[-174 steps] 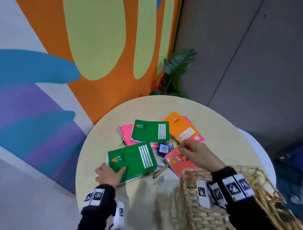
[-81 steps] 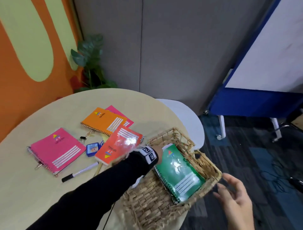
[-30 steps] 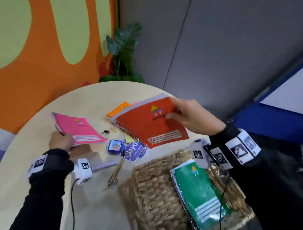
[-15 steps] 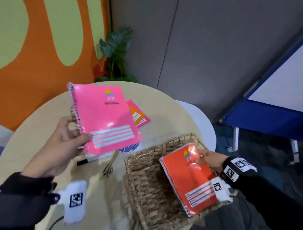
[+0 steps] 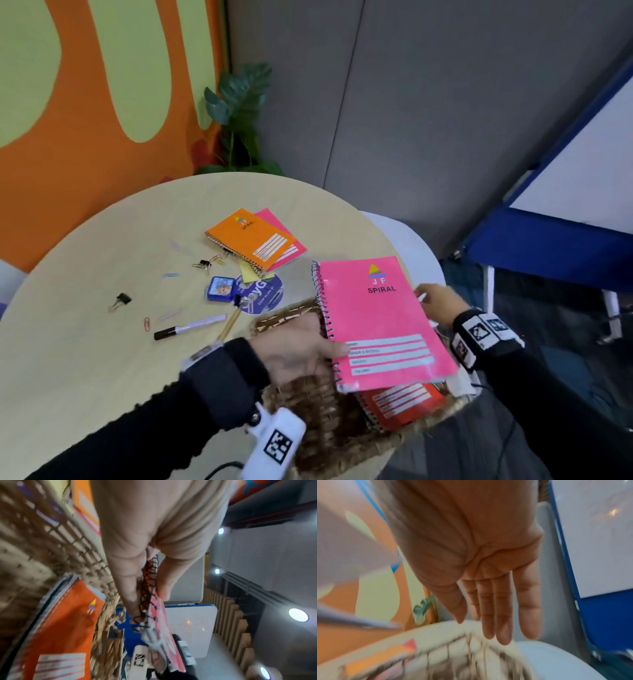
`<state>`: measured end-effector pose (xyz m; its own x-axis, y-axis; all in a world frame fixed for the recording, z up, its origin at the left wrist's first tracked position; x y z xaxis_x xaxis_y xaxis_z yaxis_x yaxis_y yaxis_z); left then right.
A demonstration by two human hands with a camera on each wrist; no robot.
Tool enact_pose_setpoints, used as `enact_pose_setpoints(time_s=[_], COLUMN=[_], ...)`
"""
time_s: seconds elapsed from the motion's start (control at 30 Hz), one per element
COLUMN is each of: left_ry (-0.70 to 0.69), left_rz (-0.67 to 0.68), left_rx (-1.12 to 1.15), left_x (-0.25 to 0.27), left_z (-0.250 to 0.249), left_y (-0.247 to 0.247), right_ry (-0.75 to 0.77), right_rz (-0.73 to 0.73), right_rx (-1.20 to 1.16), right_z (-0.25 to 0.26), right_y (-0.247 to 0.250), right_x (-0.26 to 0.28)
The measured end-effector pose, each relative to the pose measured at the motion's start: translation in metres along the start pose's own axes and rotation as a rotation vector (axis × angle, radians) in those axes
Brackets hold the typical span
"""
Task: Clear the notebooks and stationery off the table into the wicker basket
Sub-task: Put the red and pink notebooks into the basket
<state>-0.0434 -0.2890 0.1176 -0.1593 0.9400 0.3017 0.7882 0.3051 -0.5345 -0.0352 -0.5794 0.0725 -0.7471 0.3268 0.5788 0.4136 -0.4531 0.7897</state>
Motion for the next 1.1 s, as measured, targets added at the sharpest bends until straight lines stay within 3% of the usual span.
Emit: enact_pose_setpoints(time_s=[0.1,0.2,0.33,0.47,0.63,0.73,0.83,1.0,1.1], left_ry=[0.107,0.252,0.362,0.356,0.535,0.494,0.300,0.162,0.105], left_rz=[-0.027,-0.065,-0.166,-0.255,-0.189,-0.152,-0.361,-0.866,-0.950], left_rx=[0.125,0.215,0.282,0.203,-0.102,-0.343,-0.497,-0.391,-0.193], left_x=[-0.053,-0.096,-0.115,-0.116,-0.092,-0.064,-0.042,-0.017,-0.020], left_z=[0.025,0.062,0.103,0.115,0.100,0.058,0.002,-0.047,-0.046], left_y=[0.006,0.012,0.012,0.012,0.017,0.041,0.095,0.223,0.289], right_ry=[0.015,0.013,0.040,0.064,0.140,0.192,0.266,0.359,0.390], right_rz=[-0.209,-0.279,-0.211,-0.133,0.011,0.041,0.025,0.043,0.045], right_rx=[-0.088,-0.087,-0.091,-0.070,0.002,0.029,0.011,-0.028,-0.024], right_z=[-0.011,-0.017,-0.016,-0.010,0.012,0.029,0.055,0.113,0.153], right_y=[0.043,0.060,0.050,0.031,0.008,0.003,0.003,0.004,0.006], right_x=[0.024,0.047,0.059,0.057,0.046,0.037,0.027,0.003,-0.027])
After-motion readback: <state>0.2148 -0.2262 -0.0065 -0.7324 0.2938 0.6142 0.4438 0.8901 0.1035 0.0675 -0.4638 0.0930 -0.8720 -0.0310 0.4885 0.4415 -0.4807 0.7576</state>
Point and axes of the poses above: each hand's wrist, its own x-axis away from the middle knuckle, its own y-axis out of the back of the hand, z = x × y, the point moved 4 cm from there along -x, towards the middle knuckle, and after that the axes turned 14 degrees about z, right-handed, at the moved point
